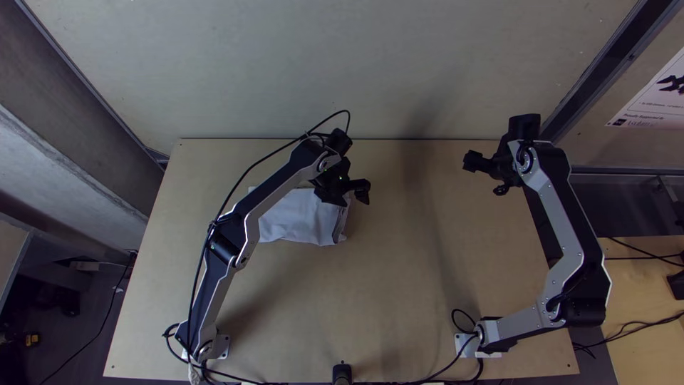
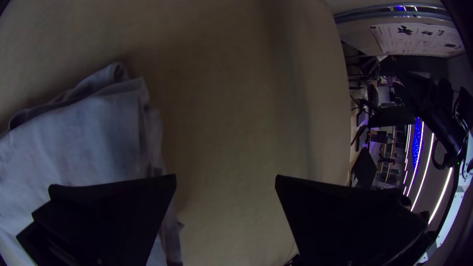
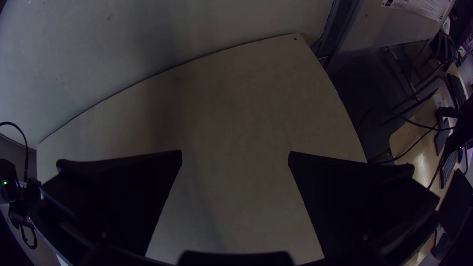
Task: Fold the t-shirt
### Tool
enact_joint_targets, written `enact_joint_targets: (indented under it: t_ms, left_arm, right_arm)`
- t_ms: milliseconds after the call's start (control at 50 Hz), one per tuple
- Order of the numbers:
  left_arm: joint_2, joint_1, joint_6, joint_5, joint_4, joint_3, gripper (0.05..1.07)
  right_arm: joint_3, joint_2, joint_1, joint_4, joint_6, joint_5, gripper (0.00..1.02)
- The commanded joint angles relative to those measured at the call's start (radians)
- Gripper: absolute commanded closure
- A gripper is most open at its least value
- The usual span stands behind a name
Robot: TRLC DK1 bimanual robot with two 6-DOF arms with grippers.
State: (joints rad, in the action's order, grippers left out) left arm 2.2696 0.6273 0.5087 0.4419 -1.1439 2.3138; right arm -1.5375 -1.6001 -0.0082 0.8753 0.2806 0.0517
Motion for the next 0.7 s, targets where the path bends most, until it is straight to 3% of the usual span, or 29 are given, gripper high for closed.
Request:
enact_joint_targets:
  t_ms: [0,100,340,580,680]
  left_arm:
    - [-0.024,-0.003,0.016,0.0,0.013,0.021,0.09]
    - [-0.07,-0.034,-0.016,-0.062,0.013,0.01,0.09]
    - [-0.249,-0.127,-0.154,-0.241,0.013,-0.031,0.09]
    - [-0.473,-0.265,-0.245,-0.413,0.035,-0.125,0.09]
    - [-0.578,-0.325,-0.276,-0.466,0.075,-0.182,0.09]
  right_arm:
    - [0.007,0.043,-0.013,-0.006,0.011,-0.003,0.03]
    - [-0.018,0.058,-0.024,-0.012,-0.009,-0.003,0.03]
    - [-0.065,0.132,-0.032,-0.075,-0.155,0.016,0.03]
    - [-0.05,0.284,-0.022,-0.274,-0.29,0.045,0.03]
    - [-0.018,0.362,-0.022,-0.403,-0.316,0.045,0.03]
